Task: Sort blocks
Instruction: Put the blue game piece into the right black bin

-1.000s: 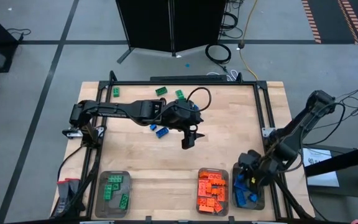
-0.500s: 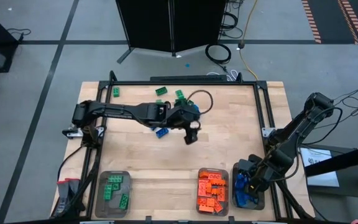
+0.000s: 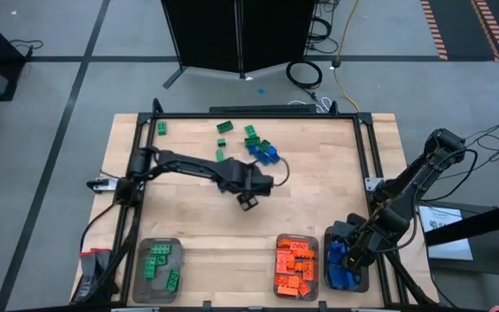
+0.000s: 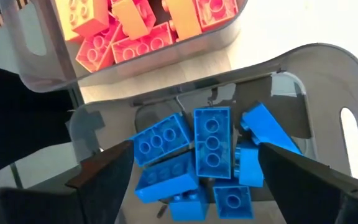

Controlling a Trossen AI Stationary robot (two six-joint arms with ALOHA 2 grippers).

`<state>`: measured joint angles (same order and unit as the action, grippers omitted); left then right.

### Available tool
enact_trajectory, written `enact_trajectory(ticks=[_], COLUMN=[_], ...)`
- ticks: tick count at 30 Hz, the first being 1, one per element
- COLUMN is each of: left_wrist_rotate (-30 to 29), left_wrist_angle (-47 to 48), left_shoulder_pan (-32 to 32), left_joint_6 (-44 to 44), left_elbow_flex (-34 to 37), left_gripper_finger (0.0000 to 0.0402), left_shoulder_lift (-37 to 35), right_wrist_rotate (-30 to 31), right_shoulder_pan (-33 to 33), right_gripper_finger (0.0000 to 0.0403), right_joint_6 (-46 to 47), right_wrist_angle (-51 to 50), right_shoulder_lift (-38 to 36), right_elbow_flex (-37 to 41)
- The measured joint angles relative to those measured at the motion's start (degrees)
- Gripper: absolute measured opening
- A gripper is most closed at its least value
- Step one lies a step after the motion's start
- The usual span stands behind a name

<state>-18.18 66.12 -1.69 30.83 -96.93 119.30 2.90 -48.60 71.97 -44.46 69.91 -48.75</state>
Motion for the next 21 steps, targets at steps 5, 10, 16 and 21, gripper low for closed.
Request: enact_trajectory(ticks=[5,10,16,21], left_wrist_rotate=[-0.47,3.52,9.87,11.80], left_wrist_angle=[2.49,0.71,-0.05,-1.17], left_shoulder_pan=[0.19,1.50,3.70,5.27], left_joint_6=[0.12,-1.73,-5.05,-7.90], left_elbow_flex=[2.55,5.97,7.06,7.29], left_gripper_finger=[0.0297,0.0297,0.0297,0.0297], left_shoulder_lift=[2.18,1.10,-0.18,-0.23], right_wrist_rotate=[0.02,0.01,0.02,0.02], right_shoulder_pan=[0.00,0.00,0.00,0.00], right_gripper_finger=[0.0338,0.0338,0.0338,0.0338], right_joint_6=[-0.79,-0.81,-0.86,-1.16], right_wrist_angle=[-1.43,-1.72,-1.72,-2.05], right_shoulder_lift=[0.00,0.01,0.00,0.00], right_elbow_flex=[0.00,0.00,0.00,0.00])
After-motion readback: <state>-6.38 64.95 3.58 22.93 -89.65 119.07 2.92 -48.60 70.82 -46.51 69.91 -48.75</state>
